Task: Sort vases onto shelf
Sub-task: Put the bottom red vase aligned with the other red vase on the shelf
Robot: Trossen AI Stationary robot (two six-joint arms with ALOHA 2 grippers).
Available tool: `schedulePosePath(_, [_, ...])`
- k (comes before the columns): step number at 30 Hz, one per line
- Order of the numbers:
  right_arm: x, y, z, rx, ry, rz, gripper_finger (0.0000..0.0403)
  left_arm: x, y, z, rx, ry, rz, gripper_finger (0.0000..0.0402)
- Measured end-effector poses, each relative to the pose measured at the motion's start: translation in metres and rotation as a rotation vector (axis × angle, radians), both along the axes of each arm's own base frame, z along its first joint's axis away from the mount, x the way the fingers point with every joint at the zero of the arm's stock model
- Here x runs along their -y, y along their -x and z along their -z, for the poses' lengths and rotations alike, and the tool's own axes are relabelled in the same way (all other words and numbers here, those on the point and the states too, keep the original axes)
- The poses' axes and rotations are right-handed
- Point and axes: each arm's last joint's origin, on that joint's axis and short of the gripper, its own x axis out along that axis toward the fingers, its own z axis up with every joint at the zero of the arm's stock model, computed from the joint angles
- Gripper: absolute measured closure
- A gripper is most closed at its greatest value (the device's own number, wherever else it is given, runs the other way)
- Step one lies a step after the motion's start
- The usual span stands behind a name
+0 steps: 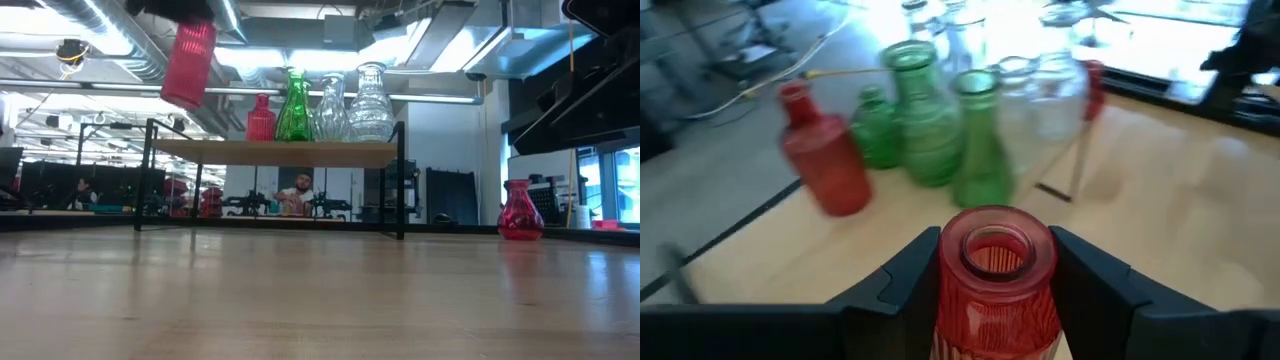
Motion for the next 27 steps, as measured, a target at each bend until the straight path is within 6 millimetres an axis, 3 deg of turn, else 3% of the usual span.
schedulePosePath(13, [0.000, 0.000, 0.000, -0.004, 0.004, 0.000, 0.0227, -0.034, -0.005, 0.001, -0.039, 0.016, -0.083, 0.0245])
schedulePosePath(27, [0.000, 0.000, 0.001, -0.005, 0.005, 0.001, 0.0227, -0.050, -0.015, -0.012, 0.057, -0.052, -0.068, 0.0245])
